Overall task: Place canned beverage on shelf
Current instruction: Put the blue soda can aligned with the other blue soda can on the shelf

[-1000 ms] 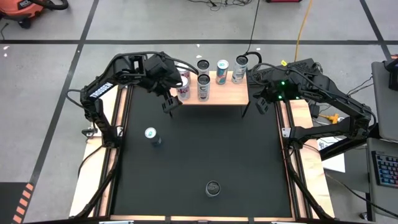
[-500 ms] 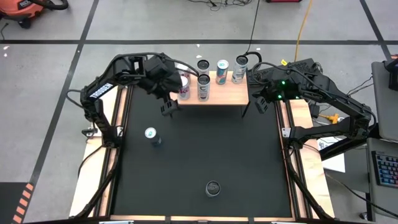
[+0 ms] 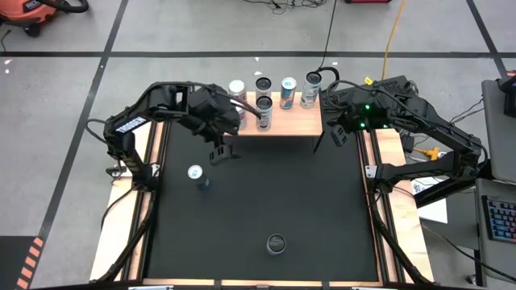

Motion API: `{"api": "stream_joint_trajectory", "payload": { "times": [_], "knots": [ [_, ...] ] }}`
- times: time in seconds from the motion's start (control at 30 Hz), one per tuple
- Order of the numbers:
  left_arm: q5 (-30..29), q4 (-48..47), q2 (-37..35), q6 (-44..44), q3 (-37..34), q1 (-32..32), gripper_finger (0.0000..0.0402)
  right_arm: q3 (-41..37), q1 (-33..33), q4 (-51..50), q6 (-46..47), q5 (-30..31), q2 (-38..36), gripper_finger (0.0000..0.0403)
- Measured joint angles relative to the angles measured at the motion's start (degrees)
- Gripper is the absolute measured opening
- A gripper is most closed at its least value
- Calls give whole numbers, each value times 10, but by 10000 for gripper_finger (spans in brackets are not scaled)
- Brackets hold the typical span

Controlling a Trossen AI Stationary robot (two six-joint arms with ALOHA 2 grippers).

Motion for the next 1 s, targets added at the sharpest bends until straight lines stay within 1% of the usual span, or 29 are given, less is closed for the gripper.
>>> {"api": "stream_joint_trajectory", "payload": {
  "times": [0.1,0.2,0.27,0.33,0.4,0.47,0.6,0.8,0.9,1.0],
  "knots": [
    [0,27,0,-10,0,-6,375,0,0,0,5,0,0,0],
    [-4,26,2,-20,0,-7,375,0,0,0,5,0,0,0],
    [-11,14,8,-35,0,-8,375,0,0,0,4,0,0,0],
    [-19,-18,12,-39,0,-9,375,0,0,-2,4,0,0,0],
    [-41,-31,19,-42,-4,-14,375,0,0,-12,4,0,0,0],
    [-49,-32,19,-54,-22,-23,375,0,0,-29,4,0,0,0],
    [-46,-33,21,-63,-56,-44,375,0,0,-57,4,0,0,0],
    [-64,-32,23,-102,-138,-54,374,0,0,-67,4,0,0,0],
    [-65,-32,22,-109,-186,-57,363,0,0,-67,4,1,0,0],
    [-60,-32,23,-111,-230,-58,341,0,0,-70,3,1,0,0]
  ]
}}
